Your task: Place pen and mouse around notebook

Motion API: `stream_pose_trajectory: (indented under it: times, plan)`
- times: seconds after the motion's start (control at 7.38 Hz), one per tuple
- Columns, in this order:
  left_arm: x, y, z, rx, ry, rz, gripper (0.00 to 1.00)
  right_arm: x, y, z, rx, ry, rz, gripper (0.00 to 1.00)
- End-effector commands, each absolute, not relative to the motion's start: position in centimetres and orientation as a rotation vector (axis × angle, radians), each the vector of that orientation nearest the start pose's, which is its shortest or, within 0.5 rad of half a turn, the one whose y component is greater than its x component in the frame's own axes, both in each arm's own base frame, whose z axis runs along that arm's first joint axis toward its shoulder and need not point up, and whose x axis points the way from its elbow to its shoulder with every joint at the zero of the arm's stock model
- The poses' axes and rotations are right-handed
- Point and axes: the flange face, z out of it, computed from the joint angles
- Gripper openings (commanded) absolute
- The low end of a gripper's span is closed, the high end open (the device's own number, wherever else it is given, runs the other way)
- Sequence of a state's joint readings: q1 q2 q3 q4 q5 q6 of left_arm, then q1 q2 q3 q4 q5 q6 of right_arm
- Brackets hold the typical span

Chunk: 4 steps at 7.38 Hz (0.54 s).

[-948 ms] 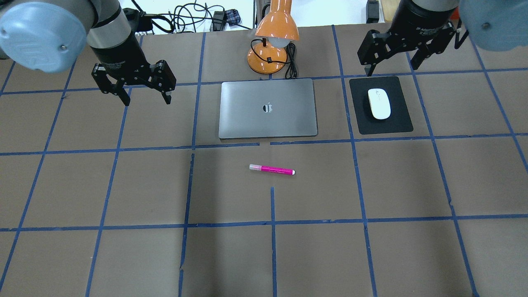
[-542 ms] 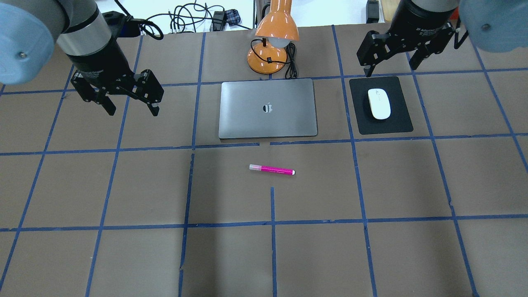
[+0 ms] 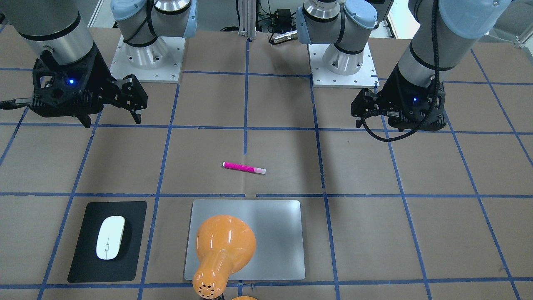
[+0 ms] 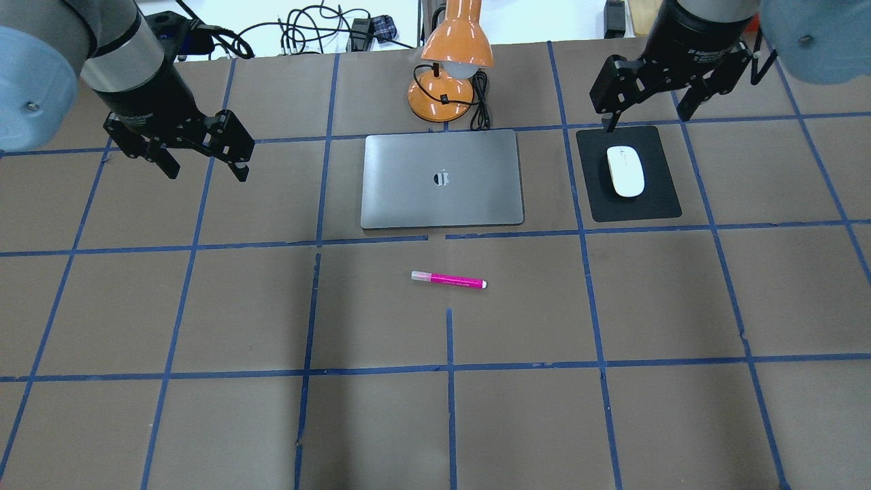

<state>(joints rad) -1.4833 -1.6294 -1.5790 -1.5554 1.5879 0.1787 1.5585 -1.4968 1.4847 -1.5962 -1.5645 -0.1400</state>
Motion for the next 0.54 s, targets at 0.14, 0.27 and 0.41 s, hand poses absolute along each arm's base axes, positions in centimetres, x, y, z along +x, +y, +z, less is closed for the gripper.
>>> stream_pose_trajectory:
  times: [0.14, 0.27, 0.41]
  plan:
    - [-9.15, -52.12, 45.22, 0.145, 3.130, 0.089, 1.00, 12.83, -52.98, 49.30, -0.202, 3.122, -0.062, 1.00]
    - [-9.17, -51.99, 45.46, 0.145, 3.131, 0.081, 1.00, 12.85, -53.01, 49.33, -0.200, 3.121, -0.067, 1.00]
    - [-9.21, -52.06, 45.45, 0.142, 3.136, 0.080, 1.00, 12.74, -53.00, 49.31, -0.200, 3.131, -0.063, 1.00]
